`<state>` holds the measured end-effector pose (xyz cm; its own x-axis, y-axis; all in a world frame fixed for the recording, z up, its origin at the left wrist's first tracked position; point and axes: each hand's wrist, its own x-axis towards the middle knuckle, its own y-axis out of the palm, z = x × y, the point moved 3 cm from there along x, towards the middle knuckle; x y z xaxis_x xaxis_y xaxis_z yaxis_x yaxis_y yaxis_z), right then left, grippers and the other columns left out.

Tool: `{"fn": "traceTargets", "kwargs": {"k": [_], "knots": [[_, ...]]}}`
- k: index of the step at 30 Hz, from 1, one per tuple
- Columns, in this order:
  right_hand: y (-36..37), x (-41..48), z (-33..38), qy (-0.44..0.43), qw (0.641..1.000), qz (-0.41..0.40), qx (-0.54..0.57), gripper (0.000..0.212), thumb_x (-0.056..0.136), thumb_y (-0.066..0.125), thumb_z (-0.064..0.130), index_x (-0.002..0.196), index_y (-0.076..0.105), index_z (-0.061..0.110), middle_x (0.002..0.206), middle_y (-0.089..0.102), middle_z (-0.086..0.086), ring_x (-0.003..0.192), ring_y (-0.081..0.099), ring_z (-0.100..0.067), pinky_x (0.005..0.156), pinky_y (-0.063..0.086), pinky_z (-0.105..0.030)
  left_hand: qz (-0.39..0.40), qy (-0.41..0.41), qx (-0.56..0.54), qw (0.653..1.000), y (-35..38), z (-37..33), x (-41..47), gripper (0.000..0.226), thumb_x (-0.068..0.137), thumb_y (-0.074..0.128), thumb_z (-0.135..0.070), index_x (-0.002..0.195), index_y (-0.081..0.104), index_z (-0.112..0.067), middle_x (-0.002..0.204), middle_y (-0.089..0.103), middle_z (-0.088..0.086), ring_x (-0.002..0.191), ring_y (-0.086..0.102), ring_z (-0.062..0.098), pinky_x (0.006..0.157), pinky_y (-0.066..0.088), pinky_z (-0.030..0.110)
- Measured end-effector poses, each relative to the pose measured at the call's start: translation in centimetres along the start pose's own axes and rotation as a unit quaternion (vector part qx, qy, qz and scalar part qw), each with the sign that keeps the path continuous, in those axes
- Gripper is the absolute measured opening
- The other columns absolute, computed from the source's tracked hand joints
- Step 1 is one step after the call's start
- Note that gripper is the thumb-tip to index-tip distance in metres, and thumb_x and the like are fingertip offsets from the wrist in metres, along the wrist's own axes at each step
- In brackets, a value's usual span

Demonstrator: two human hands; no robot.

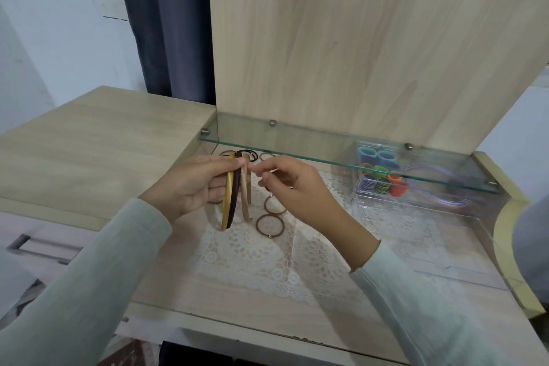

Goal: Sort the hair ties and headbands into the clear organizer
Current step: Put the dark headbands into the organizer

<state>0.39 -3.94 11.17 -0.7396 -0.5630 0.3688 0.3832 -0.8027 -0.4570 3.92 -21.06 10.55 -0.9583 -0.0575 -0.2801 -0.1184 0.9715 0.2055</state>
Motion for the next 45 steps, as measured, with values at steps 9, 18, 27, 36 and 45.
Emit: {"fn": "traceTargets", "kwargs": {"k": [9,18,27,36,45], "knots": [[2.8,-0.3,-1.2,0.184,0.976,0.02,0.112,0.032,0.084,0.07,0.041,0.097,0.053,0.017,0.103,0.07,-0.007,0.095,0.068,-0.018,0.091,0.053,-0.043,-0.01,0.003,-0.02,1.0,0.4,0.6,0.5,0.02,0.093,0.06,-0.015,0.105,0.071,-0.002,0.099,0.073,0.017,0.081,0.074,0.017,0.065,0.06,0.025],[4.9,-0.7,-2.7,0.253,0.95,0.044,0.177,0.037,0.084,0.069,0.044,0.102,0.054,0.016,0.098,0.072,-0.009,0.084,0.066,-0.022,0.081,0.049,-0.038,-0.023,0.009,-0.047,0.999,0.3,0.6,1.0,0.017,0.094,0.059,-0.014,0.101,0.071,-0.003,0.089,0.075,0.013,0.078,0.073,0.015,0.07,0.061,0.024],[5.6,-1.5,-2.7,0.177,0.931,0.098,0.303,0.026,0.096,0.056,0.008,0.119,0.06,-0.003,0.111,0.068,-0.023,0.099,0.068,-0.017,0.089,0.052,-0.023,-0.022,0.013,-0.047,0.999,0.3,0.8,1.3,0.014,0.092,0.062,-0.015,0.095,0.073,-0.007,0.095,0.076,0.009,0.087,0.073,0.01,0.071,0.061,0.024],[6.4,-1.8,-3.3,0.171,0.944,0.1,0.263,0.025,0.091,0.059,-0.002,0.115,0.061,-0.009,0.097,0.069,-0.012,0.092,0.069,-0.011,0.092,0.052,-0.026,0.0,0.003,-0.081,0.997,-0.1,0.8,1.8,0.018,0.089,0.062,-0.015,0.102,0.069,-0.004,0.101,0.076,0.005,0.089,0.072,0.009,0.074,0.059,0.021],[5.1,-2.4,-2.2,0.168,0.947,0.113,0.248,0.027,0.093,0.054,-0.006,0.118,0.058,-0.016,0.114,0.061,-0.034,0.056,0.062,0.005,0.059,0.048,-0.007,-0.084,0.006,-0.032,0.996,-1.5,2.0,3.2,0.034,0.092,0.062,-0.042,0.106,0.068,-0.012,0.1,0.075,0.006,0.092,0.071,0.019,0.086,0.055,0.032]]}}
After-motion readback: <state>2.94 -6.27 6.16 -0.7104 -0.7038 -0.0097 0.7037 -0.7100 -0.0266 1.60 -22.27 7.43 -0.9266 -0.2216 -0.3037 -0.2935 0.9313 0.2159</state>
